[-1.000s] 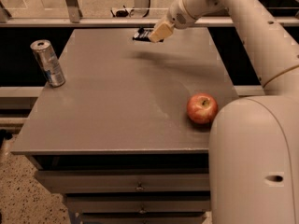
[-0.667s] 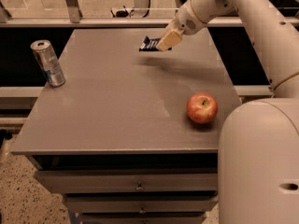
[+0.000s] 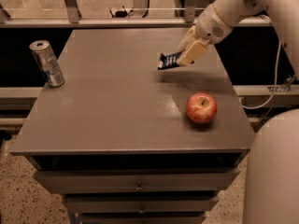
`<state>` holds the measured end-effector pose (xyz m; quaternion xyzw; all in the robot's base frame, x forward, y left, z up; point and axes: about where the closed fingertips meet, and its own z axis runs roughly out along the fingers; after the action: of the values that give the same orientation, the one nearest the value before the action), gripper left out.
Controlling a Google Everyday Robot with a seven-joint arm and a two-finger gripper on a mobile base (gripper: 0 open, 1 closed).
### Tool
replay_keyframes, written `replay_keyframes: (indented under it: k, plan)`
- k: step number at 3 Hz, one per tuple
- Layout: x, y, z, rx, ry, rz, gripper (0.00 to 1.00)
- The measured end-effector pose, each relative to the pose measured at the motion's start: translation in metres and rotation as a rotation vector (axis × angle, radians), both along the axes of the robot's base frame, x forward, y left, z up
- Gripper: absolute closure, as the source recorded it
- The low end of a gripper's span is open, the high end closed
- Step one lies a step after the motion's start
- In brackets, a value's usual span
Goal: Move rxbar blueberry near apple
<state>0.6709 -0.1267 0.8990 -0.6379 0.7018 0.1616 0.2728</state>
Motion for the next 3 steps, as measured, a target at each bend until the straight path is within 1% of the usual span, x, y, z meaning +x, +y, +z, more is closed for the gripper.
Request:
replay_keyframes:
  k: [1, 2, 3]
  plan:
    - [-0.032, -0.018, 0.002, -0.014, 0.018, 0.081, 1.0]
    - [-0.051, -0.036, -0.004, -0.023, 0.022, 0.117, 1.0]
    - [-0.062, -0.056, -0.017, -0.048, 0.027, 0.129, 1.0]
